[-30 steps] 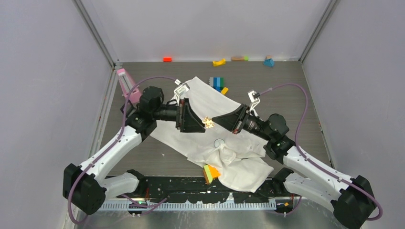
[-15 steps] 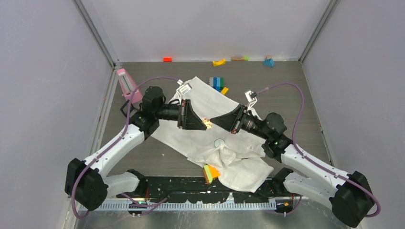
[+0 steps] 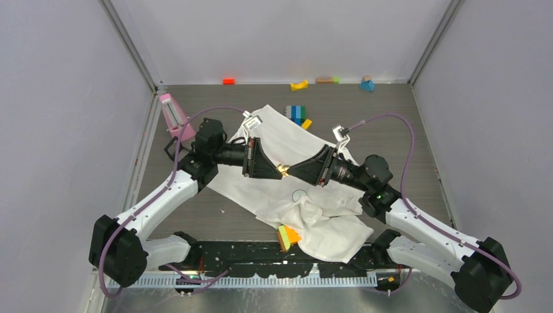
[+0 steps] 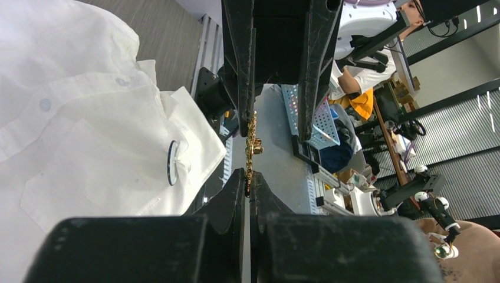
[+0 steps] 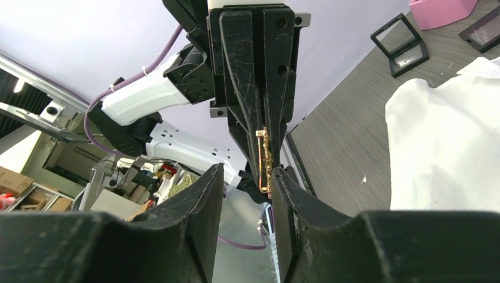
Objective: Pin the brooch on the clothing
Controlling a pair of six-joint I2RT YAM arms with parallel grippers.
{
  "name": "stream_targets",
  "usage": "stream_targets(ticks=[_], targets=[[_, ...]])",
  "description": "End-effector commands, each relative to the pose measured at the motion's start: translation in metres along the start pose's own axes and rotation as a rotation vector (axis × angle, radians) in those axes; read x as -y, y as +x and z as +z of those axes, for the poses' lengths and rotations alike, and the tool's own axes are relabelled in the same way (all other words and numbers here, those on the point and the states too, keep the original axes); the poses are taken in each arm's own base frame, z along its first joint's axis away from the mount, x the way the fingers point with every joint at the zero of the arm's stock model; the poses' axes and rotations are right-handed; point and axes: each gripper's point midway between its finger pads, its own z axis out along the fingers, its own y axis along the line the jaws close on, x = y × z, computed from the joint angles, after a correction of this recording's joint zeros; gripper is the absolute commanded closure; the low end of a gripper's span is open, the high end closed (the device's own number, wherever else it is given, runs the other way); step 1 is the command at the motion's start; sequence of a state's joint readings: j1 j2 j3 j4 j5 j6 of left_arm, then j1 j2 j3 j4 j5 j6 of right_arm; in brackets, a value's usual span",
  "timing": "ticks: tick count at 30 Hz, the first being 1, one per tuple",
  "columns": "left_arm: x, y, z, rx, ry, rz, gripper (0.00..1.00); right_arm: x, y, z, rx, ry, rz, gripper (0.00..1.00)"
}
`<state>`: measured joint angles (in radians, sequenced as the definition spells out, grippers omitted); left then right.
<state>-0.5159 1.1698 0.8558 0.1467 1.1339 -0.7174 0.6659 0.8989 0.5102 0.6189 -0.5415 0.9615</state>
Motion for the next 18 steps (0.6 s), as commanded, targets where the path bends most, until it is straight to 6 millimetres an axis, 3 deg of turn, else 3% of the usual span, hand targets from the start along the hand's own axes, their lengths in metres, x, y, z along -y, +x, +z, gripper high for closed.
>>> stream_targets(ticks=[1, 8, 13, 18], targets=[[0.013, -0.002, -0.001, -0.002, 0.058, 0.081, 1.0, -0.022, -0.003, 0.002, -0.023, -0.084, -0.004, 0.59], [0.016, 0.003, 0.001, -0.018, 0.078, 0.077, 1.0, -0.014, 0.005, 0.01, -0.065, -0.095, 0.063, 0.64], [0.018, 0.005, 0.001, -0.025, 0.088, 0.082, 1.0, -0.014, 0.003, 0.015, -0.05, -0.122, 0.081, 0.78], [0.023, 0.009, 0.003, -0.042, 0.11, 0.088, 1.0, -0.007, 0.004, 0.018, -0.055, -0.097, 0.115, 0.85]])
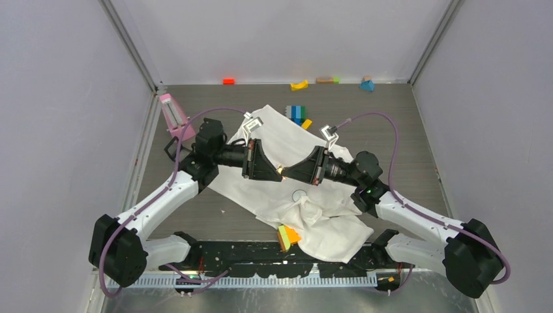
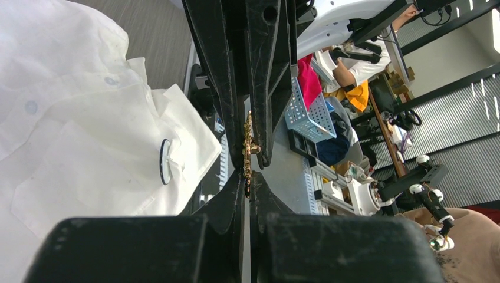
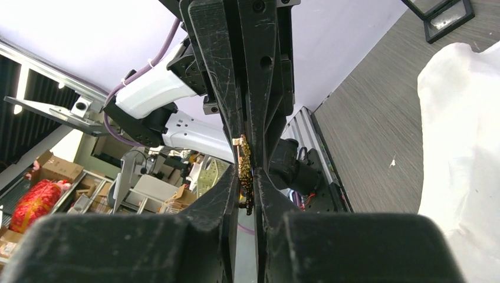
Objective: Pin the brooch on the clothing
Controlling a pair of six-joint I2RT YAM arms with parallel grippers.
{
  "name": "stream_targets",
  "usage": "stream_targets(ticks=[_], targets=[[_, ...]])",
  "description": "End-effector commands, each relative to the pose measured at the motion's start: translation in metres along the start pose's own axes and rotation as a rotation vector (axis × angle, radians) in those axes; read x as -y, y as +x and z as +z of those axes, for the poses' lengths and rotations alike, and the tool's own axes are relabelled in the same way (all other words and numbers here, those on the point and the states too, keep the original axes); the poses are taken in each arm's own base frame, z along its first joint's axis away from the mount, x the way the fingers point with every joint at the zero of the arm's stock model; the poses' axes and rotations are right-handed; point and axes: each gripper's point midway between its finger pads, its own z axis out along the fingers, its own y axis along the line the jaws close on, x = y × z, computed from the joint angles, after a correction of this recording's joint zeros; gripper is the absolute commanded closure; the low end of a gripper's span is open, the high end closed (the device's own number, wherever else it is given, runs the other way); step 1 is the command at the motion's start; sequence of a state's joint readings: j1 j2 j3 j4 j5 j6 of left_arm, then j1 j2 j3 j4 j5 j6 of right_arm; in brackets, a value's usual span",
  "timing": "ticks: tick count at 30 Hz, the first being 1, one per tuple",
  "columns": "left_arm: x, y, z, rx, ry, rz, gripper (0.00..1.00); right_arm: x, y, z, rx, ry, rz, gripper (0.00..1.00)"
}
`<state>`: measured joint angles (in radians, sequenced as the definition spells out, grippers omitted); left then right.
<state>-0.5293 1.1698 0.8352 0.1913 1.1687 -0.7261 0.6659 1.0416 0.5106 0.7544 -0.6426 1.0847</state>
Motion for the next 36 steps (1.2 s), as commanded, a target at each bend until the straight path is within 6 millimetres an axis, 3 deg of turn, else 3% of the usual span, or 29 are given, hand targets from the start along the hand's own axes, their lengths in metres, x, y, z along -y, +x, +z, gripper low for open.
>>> stream_targets(ticks=[1, 8, 11, 16, 22, 26, 28, 30, 31, 32, 33, 34, 35, 36], targets=[[0.019, 0.001, 0.003, -0.022, 0.071, 0.077, 1.0, -0.012, -0.012, 0.007, 0.032, -0.041, -0.007, 0.86], [0.022, 0.003, 0.003, -0.027, 0.081, 0.086, 1.0, 0.023, 0.005, 0.011, -0.039, 0.076, 0.082, 0.91], [0.022, 0.003, 0.004, -0.029, 0.082, 0.084, 1.0, 0.023, 0.009, 0.012, -0.072, 0.062, 0.099, 0.91], [0.02, 0.003, 0.005, -0.029, 0.078, 0.075, 1.0, 0.007, 0.016, 0.013, -0.141, -0.014, 0.087, 0.88], [0.01, 0.004, 0.006, -0.03, 0.04, 0.05, 1.0, -0.016, 0.011, 0.007, -0.127, -0.072, 0.028, 0.75], [0.002, 0.005, 0.007, -0.048, 0.013, 0.015, 1.0, -0.025, 0.003, 0.002, -0.089, -0.059, -0.039, 0.46], [0.001, 0.005, 0.008, -0.054, 0.013, 0.004, 1.0, -0.025, 0.002, -0.003, -0.084, -0.013, -0.077, 0.39], [-0.001, 0.005, 0.007, -0.053, 0.002, -0.002, 1.0, -0.012, 0.006, -0.012, -0.093, 0.099, -0.079, 0.36], [-0.003, 0.004, 0.006, -0.047, -0.007, 0.0, 1.0, -0.021, 0.002, -0.018, -0.078, 0.106, -0.141, 0.35], [-0.004, 0.002, 0.004, -0.041, -0.02, 0.0, 1.0, -0.008, 0.005, -0.025, -0.083, 0.193, -0.12, 0.34], [-0.006, 0.001, 0.003, -0.037, -0.032, -0.001, 1.0, -0.017, 0.0, -0.032, -0.064, 0.202, -0.184, 0.33], [-0.009, -0.001, 0.0, -0.026, -0.048, -0.002, 1.0, 0.002, 0.004, -0.044, -0.071, 0.325, -0.155, 0.33], [-0.011, -0.004, -0.002, -0.016, -0.058, -0.003, 1.0, -0.005, -0.002, -0.052, -0.05, 0.349, -0.204, 0.33], [-0.013, -0.006, -0.005, -0.006, -0.069, -0.007, 1.0, 0.013, 0.0, -0.067, -0.046, 0.476, -0.181, 0.33]])
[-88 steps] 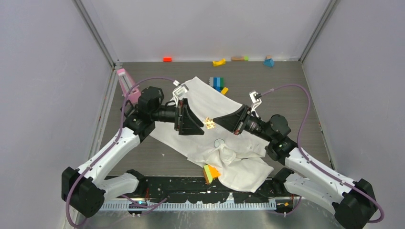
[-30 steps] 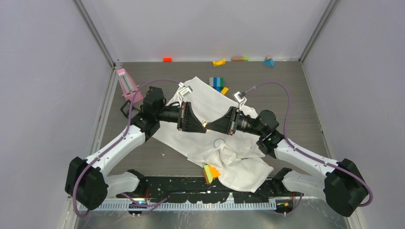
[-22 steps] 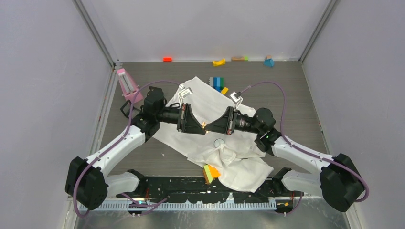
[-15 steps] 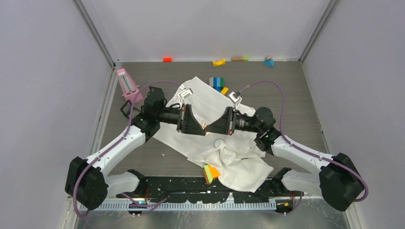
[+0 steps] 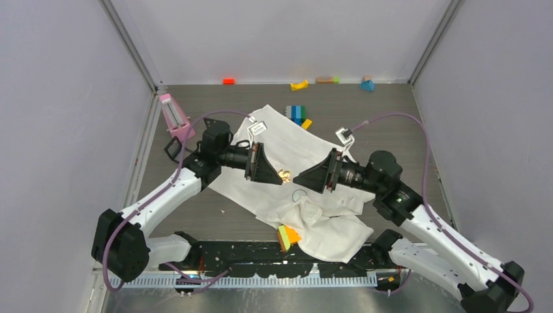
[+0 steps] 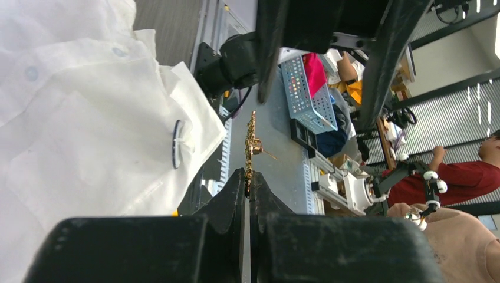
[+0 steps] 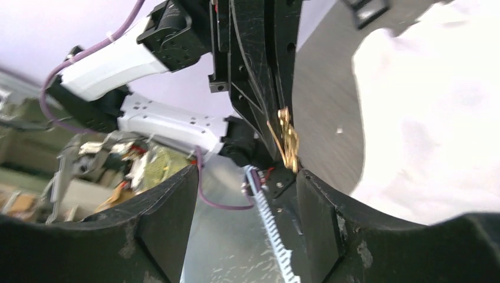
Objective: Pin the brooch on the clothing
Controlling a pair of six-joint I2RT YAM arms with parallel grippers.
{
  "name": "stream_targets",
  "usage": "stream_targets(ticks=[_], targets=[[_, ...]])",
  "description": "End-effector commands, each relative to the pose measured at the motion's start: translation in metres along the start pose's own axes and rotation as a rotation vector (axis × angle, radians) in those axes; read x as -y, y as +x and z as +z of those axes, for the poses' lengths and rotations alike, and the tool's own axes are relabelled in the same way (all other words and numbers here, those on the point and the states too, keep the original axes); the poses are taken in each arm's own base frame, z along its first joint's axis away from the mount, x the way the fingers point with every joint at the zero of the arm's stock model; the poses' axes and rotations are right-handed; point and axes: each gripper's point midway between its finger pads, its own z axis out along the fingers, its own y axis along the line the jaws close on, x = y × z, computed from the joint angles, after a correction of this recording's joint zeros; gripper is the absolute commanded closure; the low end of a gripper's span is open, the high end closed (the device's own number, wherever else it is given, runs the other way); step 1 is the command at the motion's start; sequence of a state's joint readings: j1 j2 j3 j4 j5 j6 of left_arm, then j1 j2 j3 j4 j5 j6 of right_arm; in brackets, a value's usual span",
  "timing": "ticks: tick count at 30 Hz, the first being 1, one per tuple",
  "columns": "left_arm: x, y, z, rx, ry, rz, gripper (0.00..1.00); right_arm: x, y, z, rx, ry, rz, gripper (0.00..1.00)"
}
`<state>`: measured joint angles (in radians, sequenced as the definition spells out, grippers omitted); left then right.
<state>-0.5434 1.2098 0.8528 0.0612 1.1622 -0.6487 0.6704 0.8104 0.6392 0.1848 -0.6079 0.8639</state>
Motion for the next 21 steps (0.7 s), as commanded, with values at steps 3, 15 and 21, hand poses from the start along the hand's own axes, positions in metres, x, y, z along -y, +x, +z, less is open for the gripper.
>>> stream_targets(ticks=[3, 15, 21], targets=[[-0.006, -0.025, -0.018, 0.083, -0.08, 0.038, 1.0, 0.056, 0.0, -0.064, 0.048, 0.513, -0.076, 0.33], [-0.003, 0.007, -0.006, -0.004, -0.164, 0.086, 1.0, 0.088, 0.063, -0.087, -0.046, 0.571, 0.091, 0.46], [0.012, 0.042, 0.026, -0.042, -0.195, 0.068, 1.0, 0.079, 0.079, -0.078, -0.077, 0.455, 0.11, 0.49]])
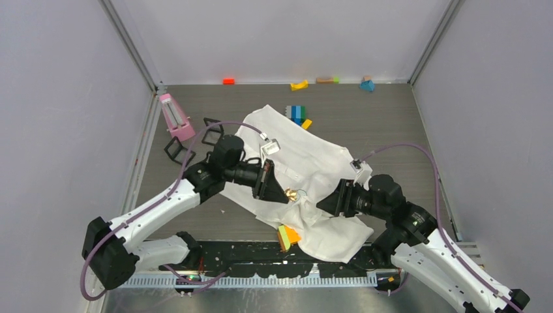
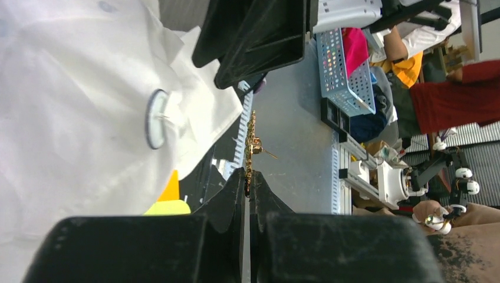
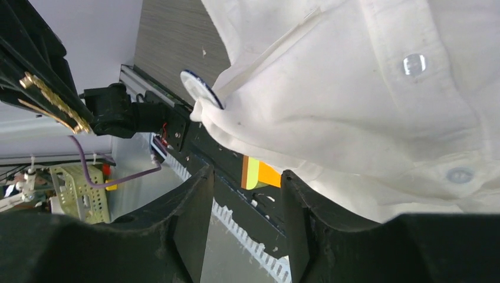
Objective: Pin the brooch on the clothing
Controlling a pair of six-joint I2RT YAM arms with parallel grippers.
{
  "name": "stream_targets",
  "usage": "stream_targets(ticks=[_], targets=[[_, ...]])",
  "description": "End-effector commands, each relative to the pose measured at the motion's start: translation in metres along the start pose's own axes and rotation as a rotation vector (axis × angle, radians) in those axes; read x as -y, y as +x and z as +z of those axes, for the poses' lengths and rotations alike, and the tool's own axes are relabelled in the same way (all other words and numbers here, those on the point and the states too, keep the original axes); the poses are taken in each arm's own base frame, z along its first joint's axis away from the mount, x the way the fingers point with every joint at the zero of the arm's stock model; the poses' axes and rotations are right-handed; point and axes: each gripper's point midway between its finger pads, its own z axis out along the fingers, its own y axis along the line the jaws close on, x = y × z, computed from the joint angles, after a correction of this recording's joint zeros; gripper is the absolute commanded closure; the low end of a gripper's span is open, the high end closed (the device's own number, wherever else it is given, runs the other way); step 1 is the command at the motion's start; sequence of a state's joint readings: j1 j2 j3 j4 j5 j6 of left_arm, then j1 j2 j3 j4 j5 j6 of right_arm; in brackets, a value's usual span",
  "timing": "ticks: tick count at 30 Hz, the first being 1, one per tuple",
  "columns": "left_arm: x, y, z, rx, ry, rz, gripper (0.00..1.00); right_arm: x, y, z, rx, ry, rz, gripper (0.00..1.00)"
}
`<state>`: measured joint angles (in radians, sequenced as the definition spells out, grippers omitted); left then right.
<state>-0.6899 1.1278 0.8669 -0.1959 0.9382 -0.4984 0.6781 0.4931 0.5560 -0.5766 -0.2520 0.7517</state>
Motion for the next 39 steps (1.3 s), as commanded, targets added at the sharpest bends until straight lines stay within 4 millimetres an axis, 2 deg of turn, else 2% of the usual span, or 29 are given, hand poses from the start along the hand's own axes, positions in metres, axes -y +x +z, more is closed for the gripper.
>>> stream_targets(ticks=[1, 4, 7, 12, 19, 23, 30, 34, 39], targets=[[0.016, 0.011, 0.015, 0.024, -0.06, 0.024, 1.0, -0.023, 0.006, 0.0, -0.014, -0.135, -0.006, 0.48], [0.027, 0.022, 0.03, 0.034, -0.048, 0.005, 1.0, -0.031, 0.007, 0.003, -0.004, -0.167, -0.034, 0.48], [0.028, 0.029, 0.044, 0.071, 0.004, -0.063, 1.0, -0.037, 0.013, 0.009, -0.01, -0.186, -0.076, 0.5], [0.005, 0.044, 0.057, 0.061, -0.025, -0.179, 1.0, -0.041, 0.016, 0.021, 0.011, -0.132, -0.195, 0.51], [-0.034, 0.052, 0.047, 0.112, -0.231, -0.175, 1.0, -0.027, 0.018, 0.04, 0.059, -0.022, -0.271, 0.5], [-0.042, 0.055, 0.043, 0.108, -0.278, -0.163, 1.0, -0.028, 0.015, 0.043, 0.073, -0.006, -0.296, 0.48], [-0.062, 0.062, 0.039, 0.108, -0.376, -0.188, 1.0, -0.036, 0.0, 0.031, 0.101, 0.018, -0.326, 0.45], [-0.063, 0.06, 0.041, 0.119, -0.371, -0.194, 1.0, -0.032, 0.0, 0.032, 0.091, 0.043, -0.342, 0.45], [-0.069, 0.059, 0.038, 0.146, -0.404, -0.208, 1.0, -0.034, 0.01, 0.047, 0.045, 0.034, -0.345, 0.49]])
